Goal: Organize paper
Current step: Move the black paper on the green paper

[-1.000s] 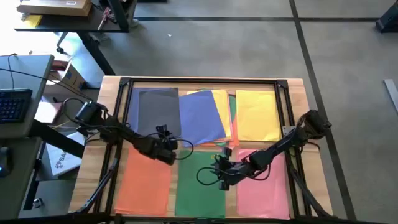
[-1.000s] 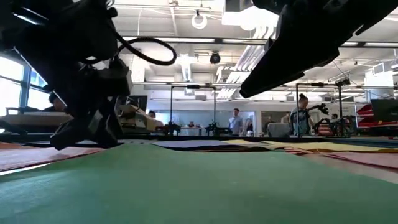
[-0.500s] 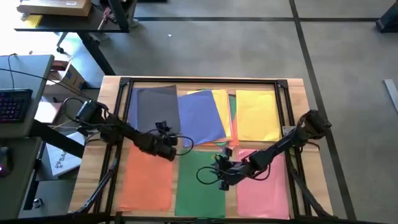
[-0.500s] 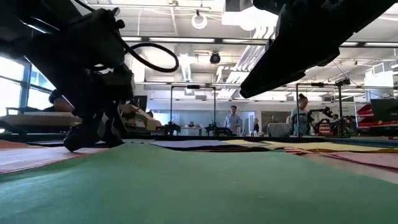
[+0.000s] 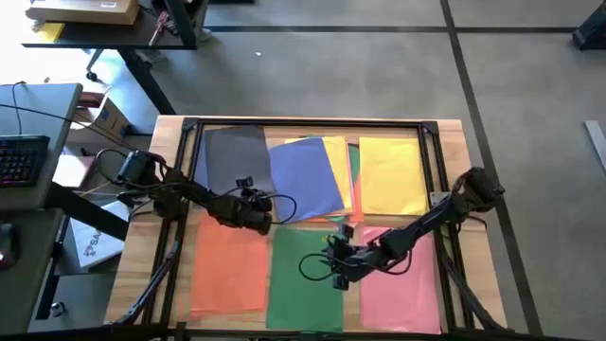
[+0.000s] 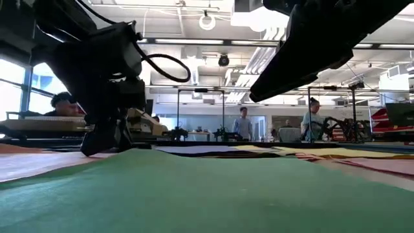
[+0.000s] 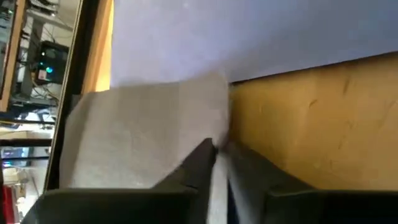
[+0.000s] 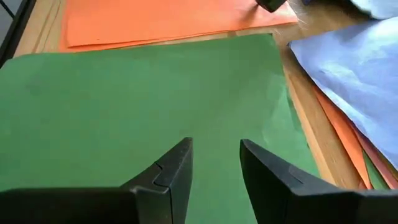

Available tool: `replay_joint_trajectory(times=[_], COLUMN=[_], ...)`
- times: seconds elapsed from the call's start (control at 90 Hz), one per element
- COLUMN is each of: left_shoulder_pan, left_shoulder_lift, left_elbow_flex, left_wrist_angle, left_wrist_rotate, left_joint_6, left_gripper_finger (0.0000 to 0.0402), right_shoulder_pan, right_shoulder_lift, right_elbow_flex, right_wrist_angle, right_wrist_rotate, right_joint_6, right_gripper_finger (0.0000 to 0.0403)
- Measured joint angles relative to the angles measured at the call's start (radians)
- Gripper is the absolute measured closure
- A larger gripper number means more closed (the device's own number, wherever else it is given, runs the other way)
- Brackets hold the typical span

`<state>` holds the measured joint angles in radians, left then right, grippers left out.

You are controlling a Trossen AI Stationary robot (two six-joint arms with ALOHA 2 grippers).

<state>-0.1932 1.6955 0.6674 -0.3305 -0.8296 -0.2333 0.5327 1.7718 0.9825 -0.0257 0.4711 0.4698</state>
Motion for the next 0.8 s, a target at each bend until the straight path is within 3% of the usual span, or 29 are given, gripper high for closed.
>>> replay_joint_trajectory(times=[0.2,0.489,0.633,0.8], left_shoulder_pan=[-0.055,-0.216,-0.311,-0.397], left_shoulder_lift=[0.007,0.005,0.004,0.003], left_elbow_flex=[0.047,0.222,0.329,0.424], left_wrist_angle=[-0.074,-0.269,-0.338,-0.319], left_wrist_rotate=[-0.030,-0.063,-0.053,-0.013], left_joint_6=[-0.018,-0.153,-0.222,-0.292], left_gripper_finger=[0.0400,0.0401,0.0401,0.0401], right_shoulder_pan=[0.003,0.003,-0.013,-0.038], right_shoulder_lift=[0.000,0.000,0.000,0.000], right_elbow_flex=[0.000,0.000,0.000,0.000], right_wrist_angle=[0.000,0.001,0.042,0.184], right_wrist_rotate=[-0.009,-0.009,0.002,0.016], right_joint_6=[-0.003,-0.045,-0.129,-0.343], right_gripper_finger=[0.0284,0.0284,0.0284,0.0284])
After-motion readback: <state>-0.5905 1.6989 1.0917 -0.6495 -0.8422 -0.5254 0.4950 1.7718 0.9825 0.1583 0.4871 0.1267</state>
